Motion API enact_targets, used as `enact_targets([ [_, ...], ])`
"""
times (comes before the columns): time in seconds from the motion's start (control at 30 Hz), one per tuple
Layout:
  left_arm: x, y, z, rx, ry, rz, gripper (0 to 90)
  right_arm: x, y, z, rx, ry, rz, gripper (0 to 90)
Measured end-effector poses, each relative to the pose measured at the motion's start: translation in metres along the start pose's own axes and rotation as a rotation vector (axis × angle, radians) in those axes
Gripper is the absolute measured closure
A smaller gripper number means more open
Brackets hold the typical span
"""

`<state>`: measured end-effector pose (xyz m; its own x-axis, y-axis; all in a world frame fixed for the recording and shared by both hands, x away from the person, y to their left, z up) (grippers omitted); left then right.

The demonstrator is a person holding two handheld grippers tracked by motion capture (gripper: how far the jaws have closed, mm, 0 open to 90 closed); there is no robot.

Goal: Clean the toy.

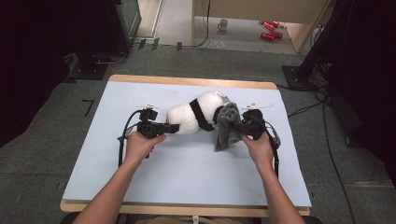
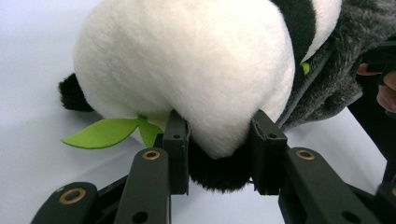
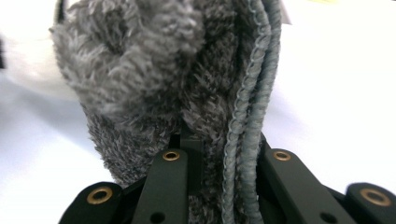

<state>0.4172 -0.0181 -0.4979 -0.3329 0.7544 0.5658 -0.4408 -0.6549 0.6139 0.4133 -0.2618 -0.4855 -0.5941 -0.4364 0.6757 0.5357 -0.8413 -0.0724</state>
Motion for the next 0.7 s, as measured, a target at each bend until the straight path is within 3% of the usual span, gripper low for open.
enact_targets([
  [0.13, 0.001, -0.003, 0.002, 0.019, 0.007, -0.001, 65.1, 0.01, 0.014, 0.001, -0.034, 0.014, -0.037, 78.0],
  [0.27, -0.001, -0.001, 0.0, 0.01, -0.001, -0.001, 65.1, 0.026, 0.01, 0.016, -0.053, 0.09, 0.018, 77.9],
  [0.33, -0.002, 0.001, -0.002, 0.01, -0.011, -0.017, 65.1, 0.032, -0.002, 0.026, -0.043, 0.129, 0.066, 77.4],
  [0.4, -0.002, 0.003, -0.002, 0.01, -0.014, -0.022, 65.2, 0.033, -0.018, 0.034, 0.006, 0.141, 0.092, 77.4],
  [0.5, 0.0, 0.007, -0.003, -0.003, -0.004, -0.02, 65.2, 0.03, -0.046, 0.043, 0.088, 0.14, 0.134, 77.5],
  [0.7, 0.003, 0.012, -0.007, -0.01, 0.002, -0.018, 65.1, 0.013, -0.099, 0.05, 0.167, 0.12, 0.243, 77.5],
])
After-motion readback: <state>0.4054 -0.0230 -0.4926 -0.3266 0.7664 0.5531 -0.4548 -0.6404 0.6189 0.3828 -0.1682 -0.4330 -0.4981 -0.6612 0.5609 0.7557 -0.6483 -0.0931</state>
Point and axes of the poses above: each handheld gripper's, and its own axes: x roughly backward along the jaws, z roughly out of its top, y roughly to its right, the point moved 10 cm from there along -x, roughly forward along the jaws, and after that the axes turned 8 degrees about x, right-handed, at the moved point
